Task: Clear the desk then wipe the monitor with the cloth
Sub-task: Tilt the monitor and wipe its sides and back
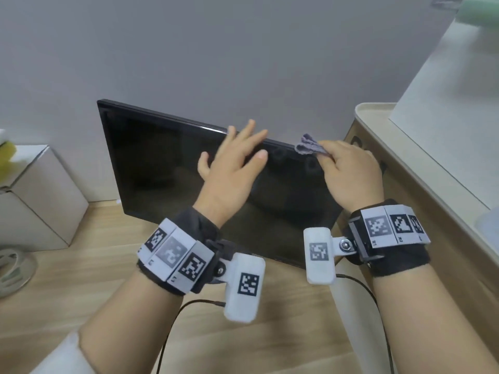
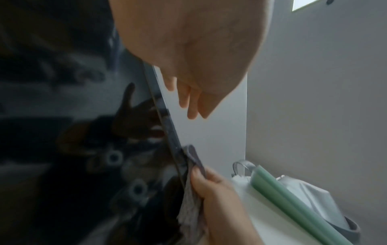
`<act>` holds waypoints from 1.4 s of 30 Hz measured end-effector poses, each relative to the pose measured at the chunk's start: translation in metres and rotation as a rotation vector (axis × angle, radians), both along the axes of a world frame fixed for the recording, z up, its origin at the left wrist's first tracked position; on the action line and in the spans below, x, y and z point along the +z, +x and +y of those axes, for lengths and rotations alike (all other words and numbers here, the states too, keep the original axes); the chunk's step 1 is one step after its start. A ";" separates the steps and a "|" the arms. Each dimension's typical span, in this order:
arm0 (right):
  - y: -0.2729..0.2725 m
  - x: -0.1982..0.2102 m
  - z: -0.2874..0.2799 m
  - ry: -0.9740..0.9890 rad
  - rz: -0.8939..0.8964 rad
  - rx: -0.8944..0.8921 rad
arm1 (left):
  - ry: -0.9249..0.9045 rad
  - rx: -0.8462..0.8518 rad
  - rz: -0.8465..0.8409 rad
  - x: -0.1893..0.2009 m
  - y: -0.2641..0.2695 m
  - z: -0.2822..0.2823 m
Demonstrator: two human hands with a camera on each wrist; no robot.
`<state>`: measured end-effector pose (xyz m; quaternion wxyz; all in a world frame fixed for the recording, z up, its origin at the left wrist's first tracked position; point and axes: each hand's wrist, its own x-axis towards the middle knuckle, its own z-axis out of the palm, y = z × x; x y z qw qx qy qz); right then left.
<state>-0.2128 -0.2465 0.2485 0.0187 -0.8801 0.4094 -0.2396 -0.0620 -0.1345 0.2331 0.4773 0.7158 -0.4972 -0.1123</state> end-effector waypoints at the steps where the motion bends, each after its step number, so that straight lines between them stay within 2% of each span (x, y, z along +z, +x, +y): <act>1: -0.001 0.002 0.005 0.015 -0.008 0.013 | 0.026 -0.055 -0.019 -0.002 -0.006 -0.001; 3: -0.004 0.004 0.019 0.041 -0.028 0.016 | 0.083 -0.114 -0.084 -0.003 -0.017 -0.001; 8: -0.011 0.006 0.055 0.041 -0.020 -0.001 | 0.157 -0.115 -0.306 -0.004 -0.019 0.010; 12: -0.013 0.006 0.065 0.051 -0.007 -0.010 | 0.230 -0.186 -0.429 -0.003 -0.016 0.016; 17: -0.019 0.000 0.060 0.031 0.006 -0.067 | 0.271 -0.218 -0.413 0.003 -0.011 0.007; 23: -0.034 -0.009 0.051 0.241 -0.365 -0.124 | 0.265 -0.216 -0.426 0.003 -0.010 0.000; 26: -0.035 -0.012 0.047 0.324 -0.469 -0.132 | 0.276 -0.215 -0.424 0.005 -0.010 -0.009; 36: -0.027 -0.005 0.015 0.387 -0.374 -0.150 | 0.360 -0.230 -0.403 0.012 -0.006 -0.042; 42: -0.029 -0.004 0.044 0.337 -0.244 -0.117 | 0.341 -0.291 -0.371 0.010 0.003 -0.032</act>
